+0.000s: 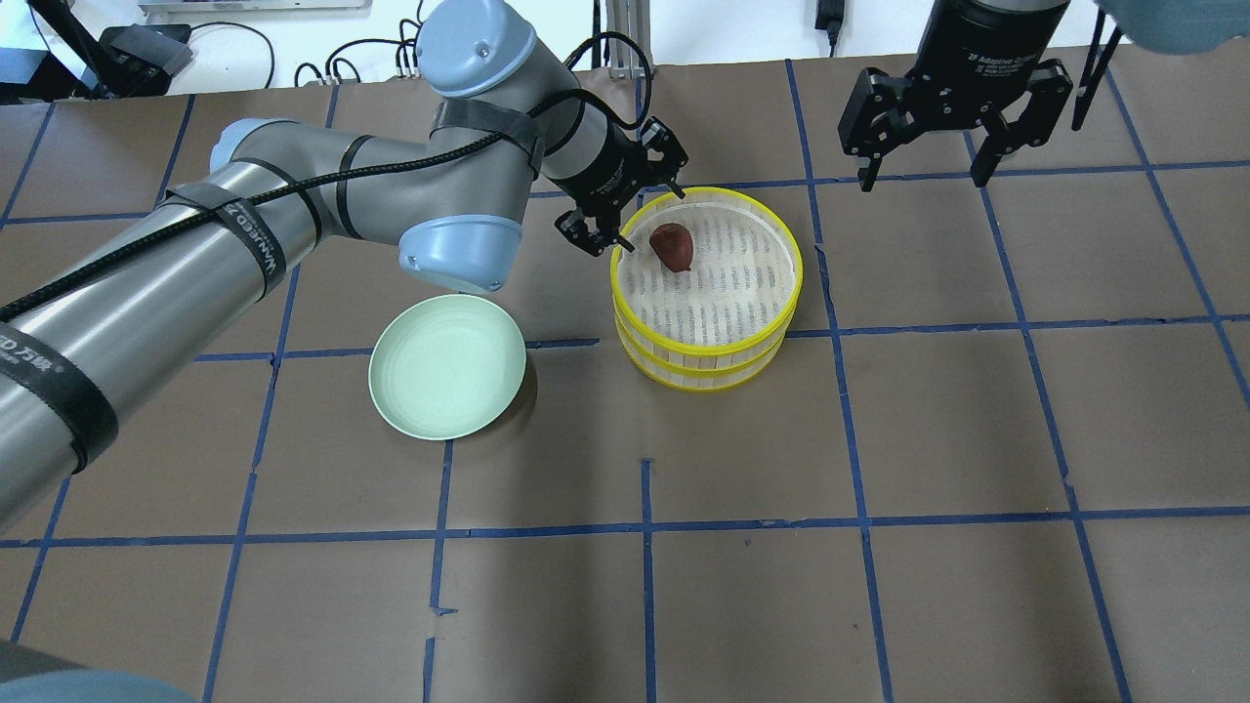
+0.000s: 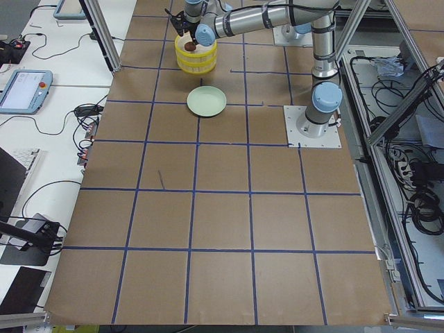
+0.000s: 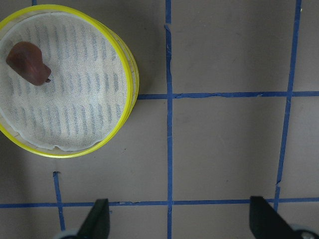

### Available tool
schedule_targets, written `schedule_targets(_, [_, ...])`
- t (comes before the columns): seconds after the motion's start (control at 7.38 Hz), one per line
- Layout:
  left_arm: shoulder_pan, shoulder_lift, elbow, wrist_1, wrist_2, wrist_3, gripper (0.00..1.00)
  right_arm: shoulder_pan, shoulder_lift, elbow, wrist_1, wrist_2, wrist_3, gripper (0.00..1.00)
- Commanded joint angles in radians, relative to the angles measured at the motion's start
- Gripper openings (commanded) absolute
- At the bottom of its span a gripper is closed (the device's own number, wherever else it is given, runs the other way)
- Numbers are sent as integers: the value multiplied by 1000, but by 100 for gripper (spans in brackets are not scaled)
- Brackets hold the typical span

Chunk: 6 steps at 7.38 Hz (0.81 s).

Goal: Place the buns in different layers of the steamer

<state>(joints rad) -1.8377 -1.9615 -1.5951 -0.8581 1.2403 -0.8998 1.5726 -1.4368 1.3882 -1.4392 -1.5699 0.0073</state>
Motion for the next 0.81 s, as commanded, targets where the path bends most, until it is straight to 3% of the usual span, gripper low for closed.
schedule_targets(0.0, [24,25,-2,-51,42,370,100,1,-2,8,3,4,-3,100])
schedule_targets(0.27, [157,135,0,-254,114,699,100,3,-4,11,3,14,-4,100])
schedule_targets(0.68, [249,312,3,-577,249,765,100,1,1,11,0,22,-1,100])
